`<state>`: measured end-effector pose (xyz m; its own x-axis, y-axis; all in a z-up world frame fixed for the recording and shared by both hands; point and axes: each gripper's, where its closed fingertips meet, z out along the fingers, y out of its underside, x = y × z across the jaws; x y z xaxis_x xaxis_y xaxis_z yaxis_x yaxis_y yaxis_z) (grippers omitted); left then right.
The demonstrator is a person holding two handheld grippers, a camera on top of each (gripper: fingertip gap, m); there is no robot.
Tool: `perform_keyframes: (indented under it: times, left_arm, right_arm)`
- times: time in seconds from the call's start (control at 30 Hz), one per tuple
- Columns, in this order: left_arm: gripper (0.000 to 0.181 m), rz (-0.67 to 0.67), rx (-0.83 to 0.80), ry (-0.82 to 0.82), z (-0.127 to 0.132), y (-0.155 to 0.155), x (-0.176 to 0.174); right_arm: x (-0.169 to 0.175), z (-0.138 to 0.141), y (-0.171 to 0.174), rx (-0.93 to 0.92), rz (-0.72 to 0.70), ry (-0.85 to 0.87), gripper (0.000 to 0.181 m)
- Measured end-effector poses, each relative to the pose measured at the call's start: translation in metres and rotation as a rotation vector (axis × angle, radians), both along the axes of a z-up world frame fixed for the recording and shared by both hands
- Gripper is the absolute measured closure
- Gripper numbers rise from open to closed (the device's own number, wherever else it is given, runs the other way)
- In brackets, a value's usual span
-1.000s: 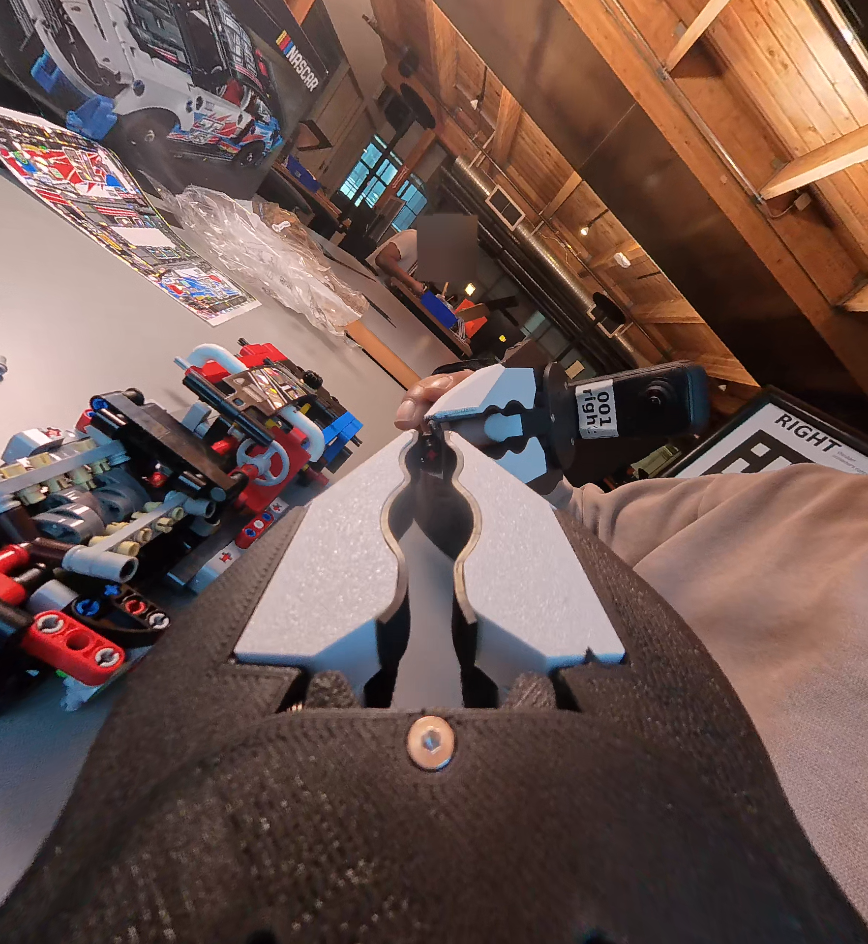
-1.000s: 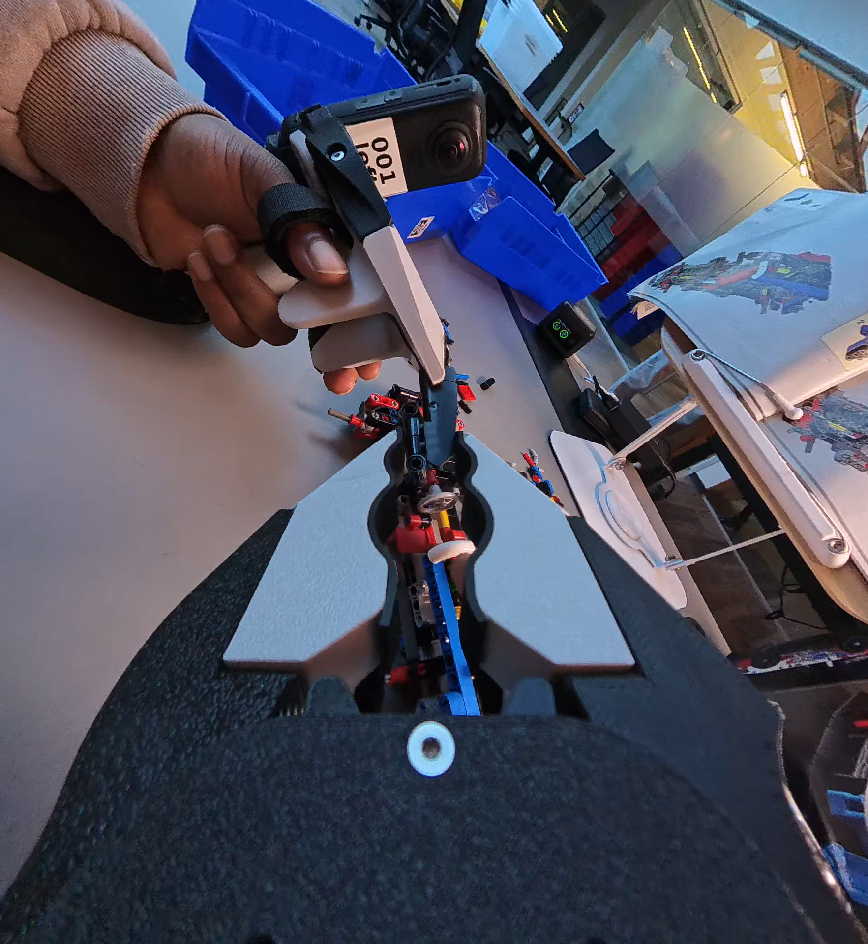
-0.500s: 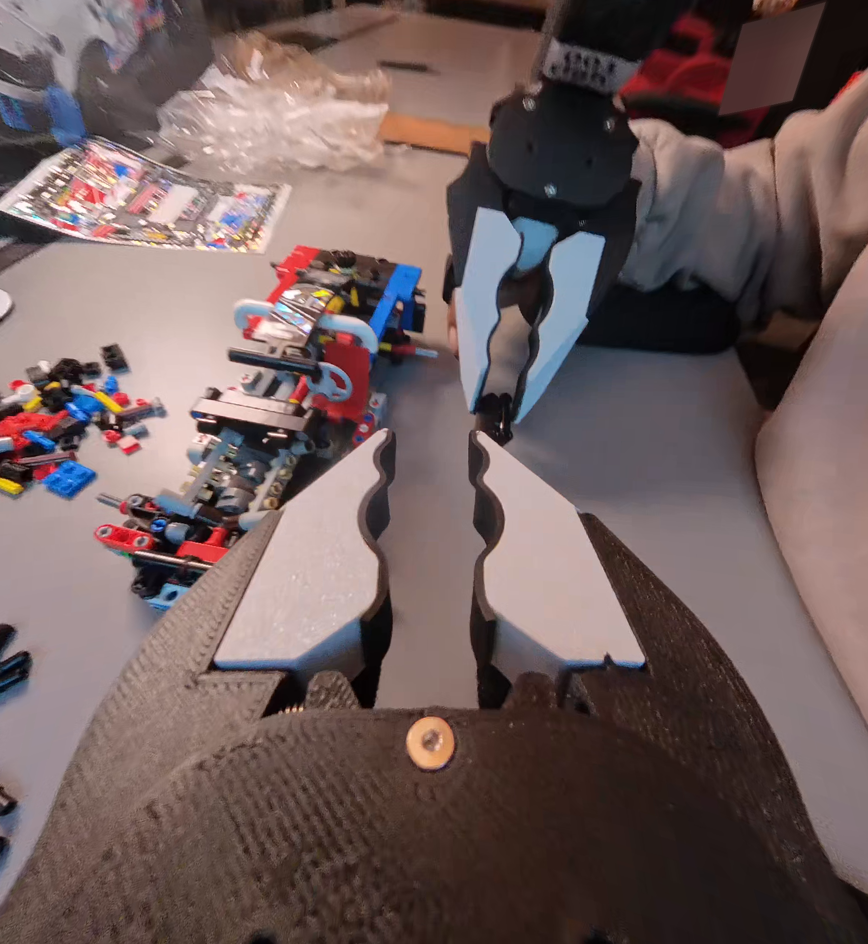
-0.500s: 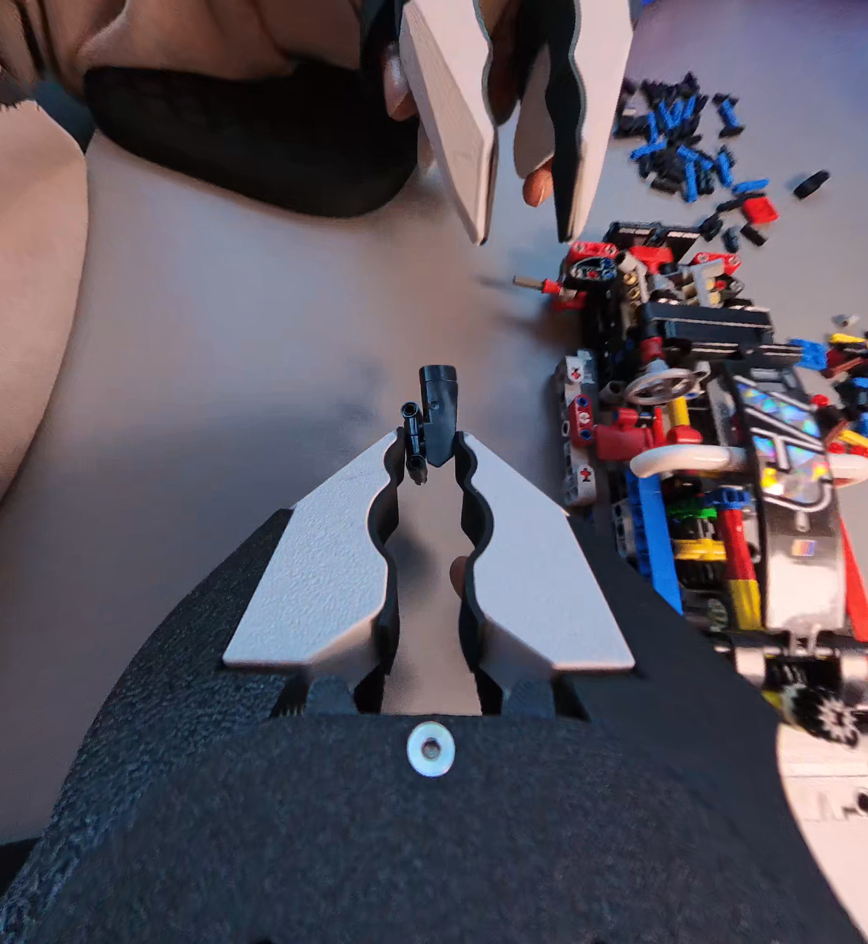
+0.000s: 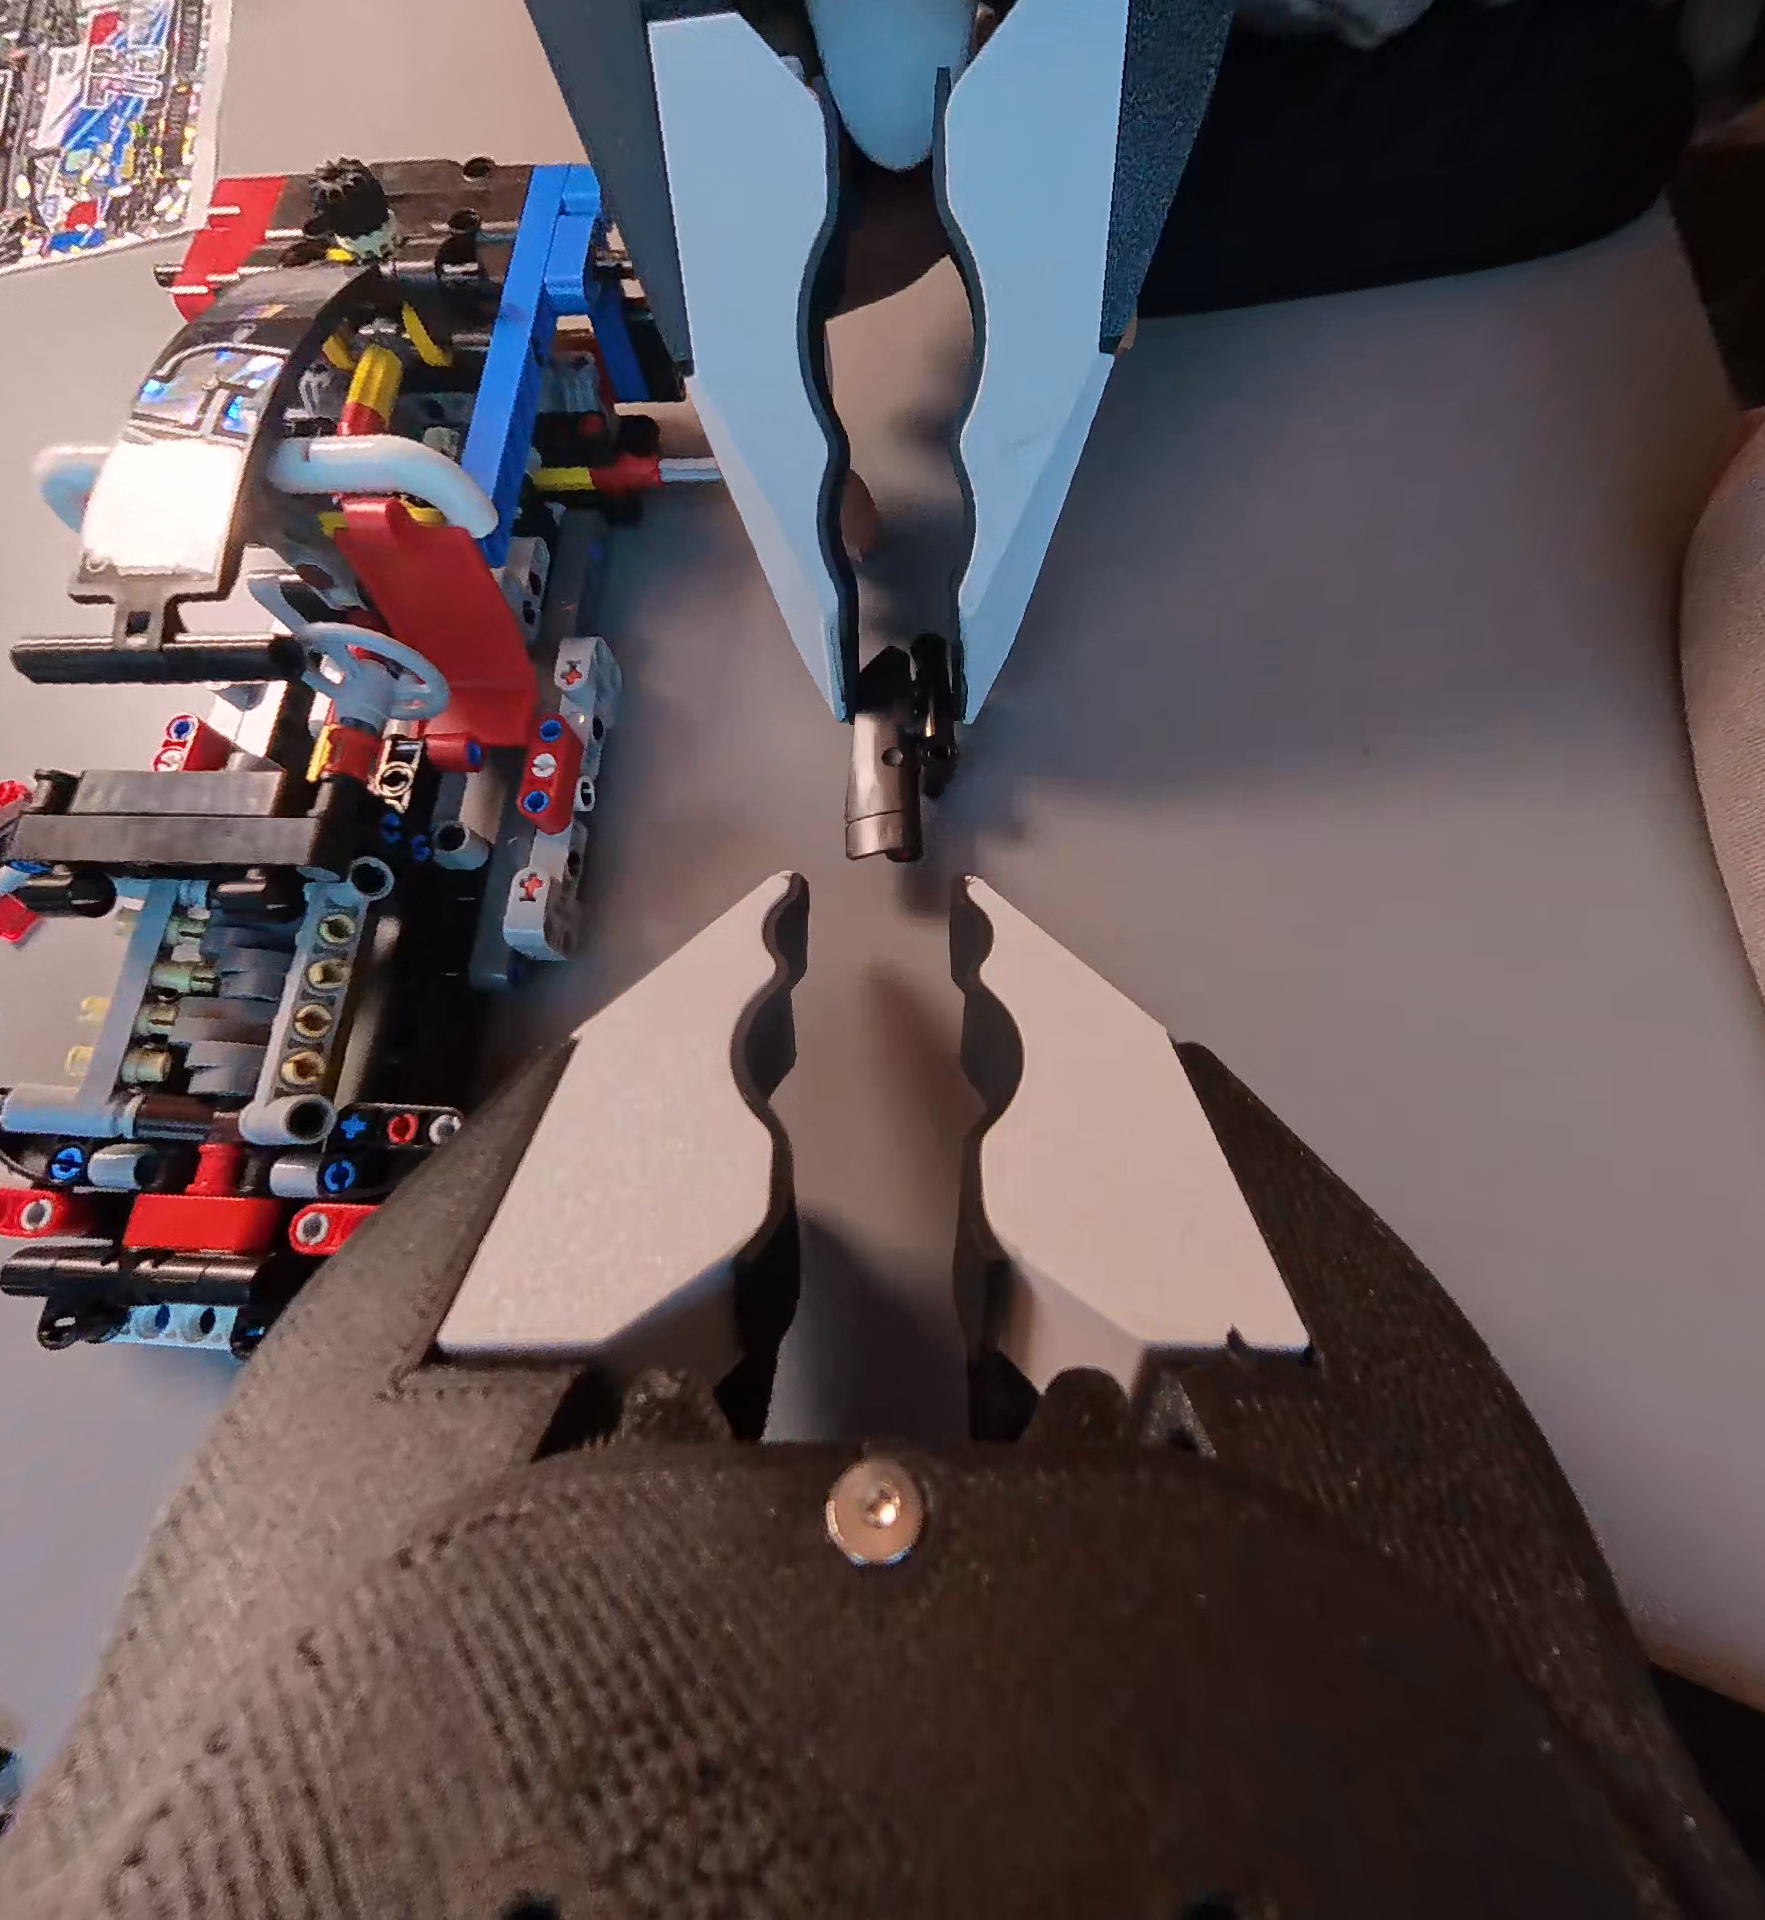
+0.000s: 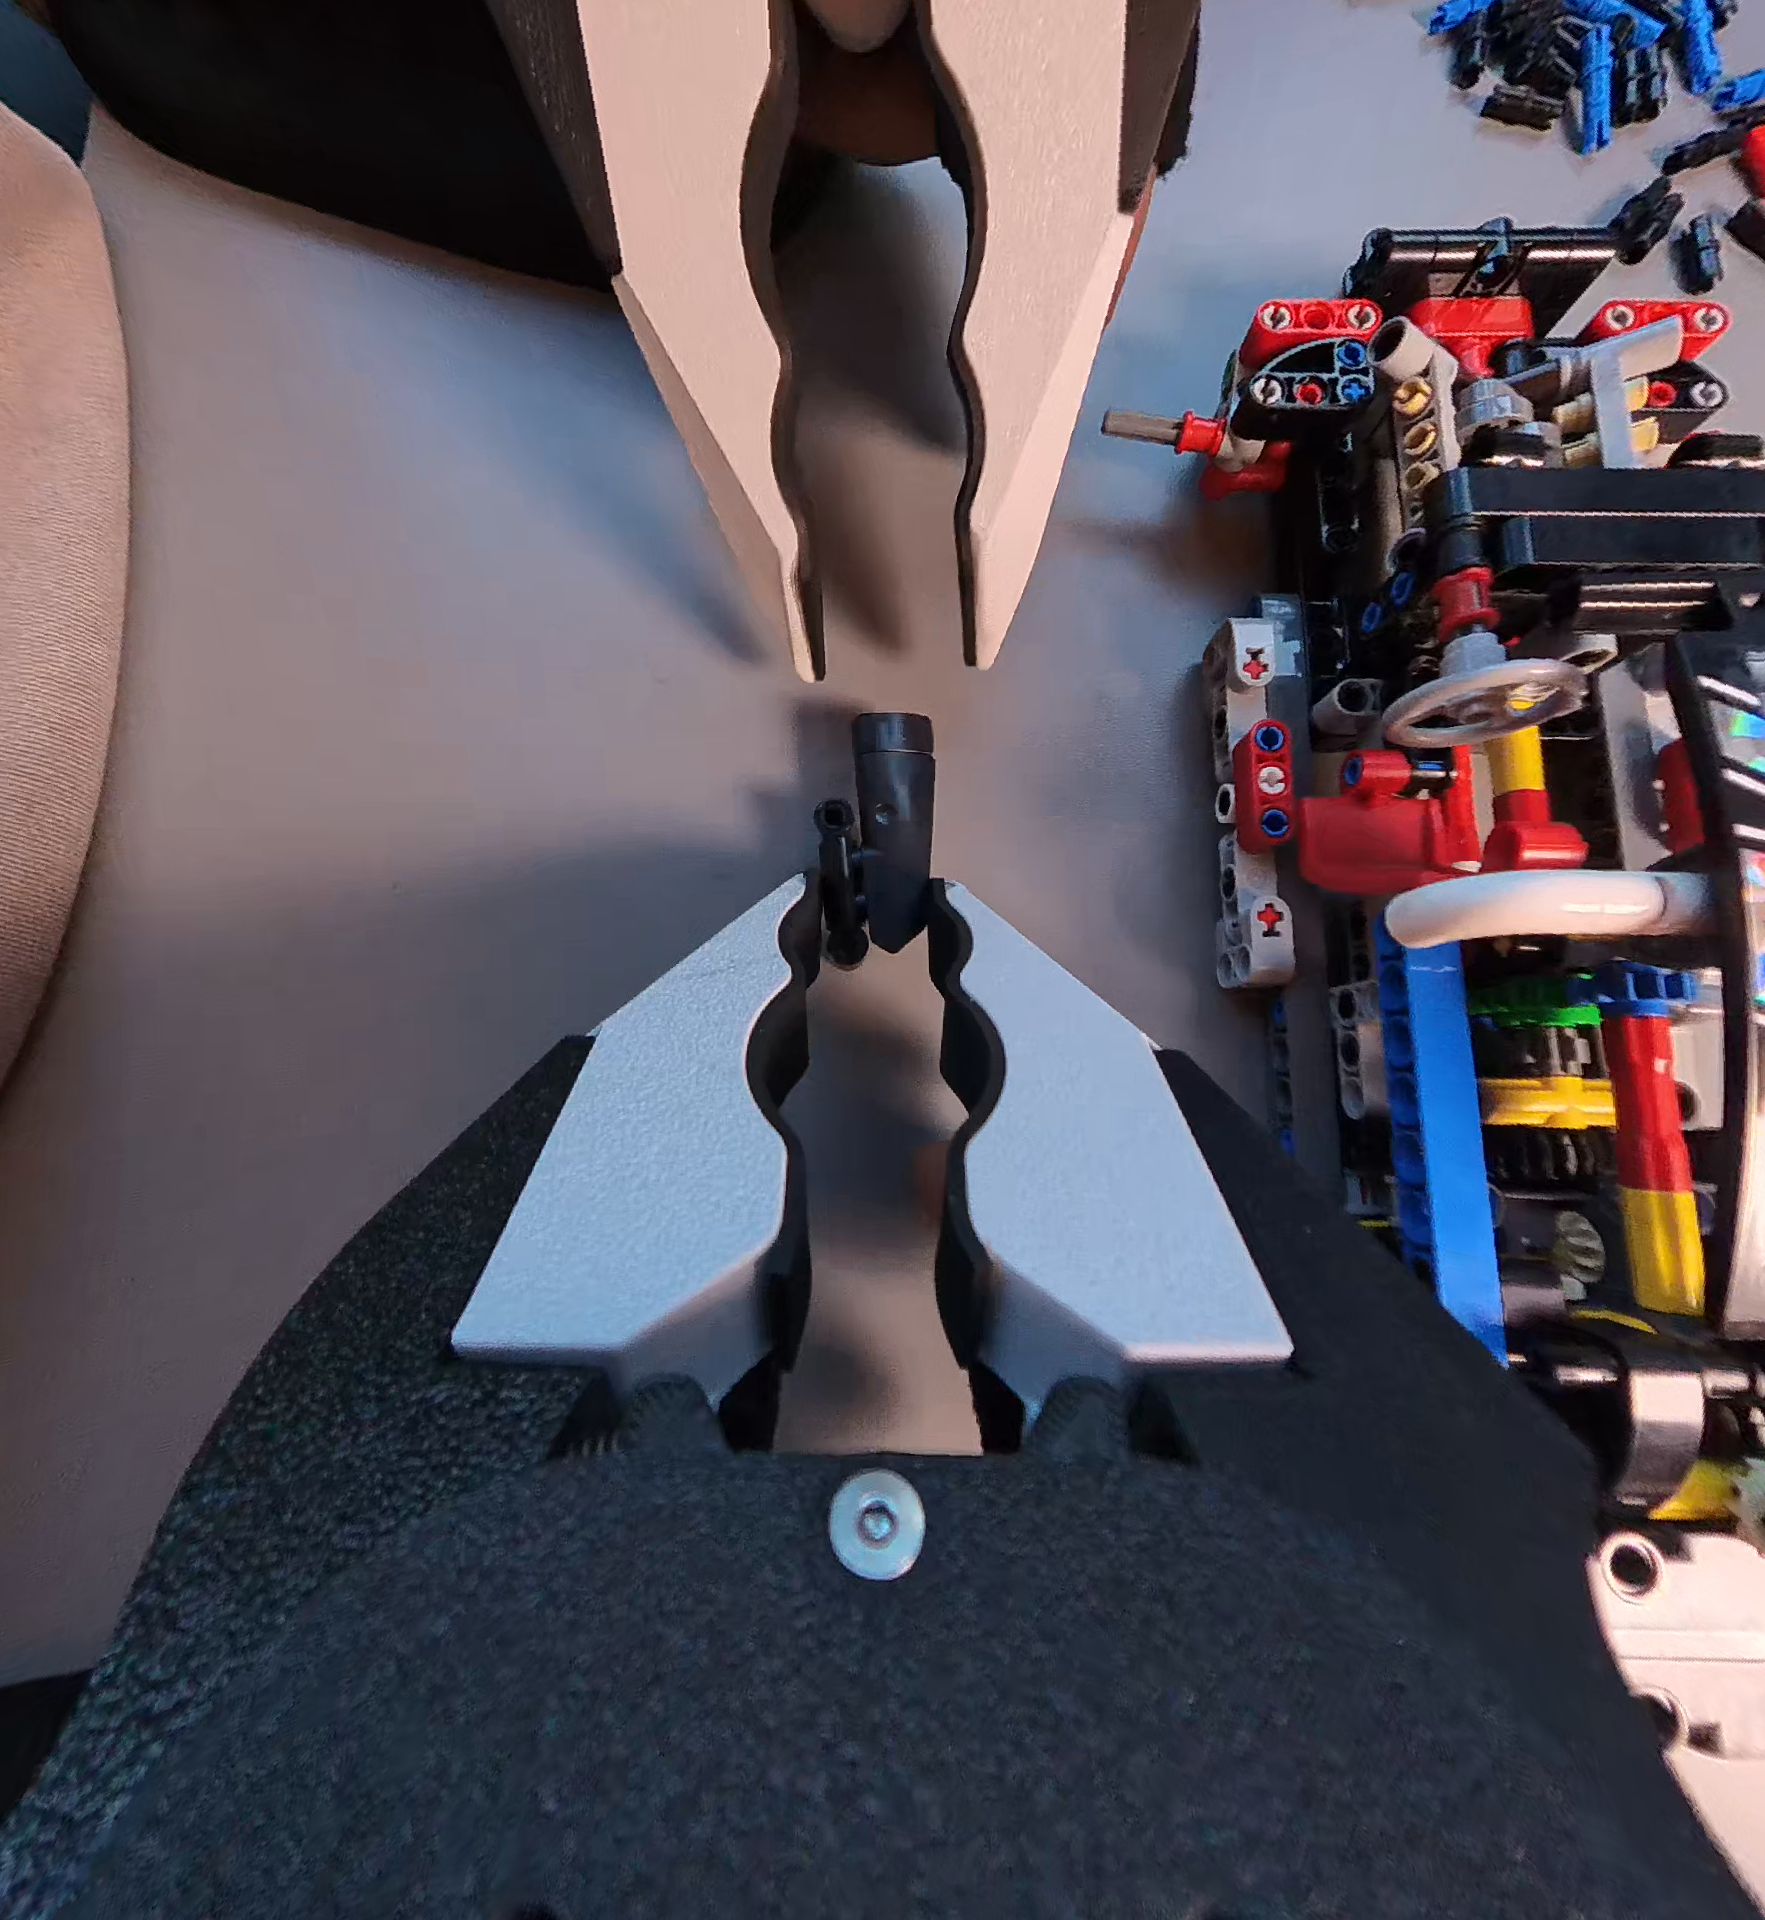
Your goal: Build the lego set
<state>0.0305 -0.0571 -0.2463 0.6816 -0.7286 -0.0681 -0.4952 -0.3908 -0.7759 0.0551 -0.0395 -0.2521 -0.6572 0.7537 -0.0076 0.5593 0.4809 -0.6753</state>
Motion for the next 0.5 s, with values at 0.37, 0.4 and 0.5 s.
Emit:
perform_keyframes:
  times: [0.37, 0.4, 0.5]
  left_arm:
    - [0.160, -0.008, -0.018, 0.061, -0.0109, 0.0031, 0.0051]
    - [0.161, -0.007, -0.017, 0.060, -0.0108, 0.0033, 0.0050]
    - [0.163, -0.001, -0.009, 0.053, -0.0088, 0.0040, 0.0044]
  right_arm:
    - [0.0012, 0.0003, 0.0012, 0.002, -0.002, -0.007, 0.159]
    - [0.0015, 0.0005, 0.0018, 0.005, -0.003, -0.006, 0.159]
    - [0.0026, 0.0019, 0.0014, 0.002, -0.001, -0.001, 0.164]
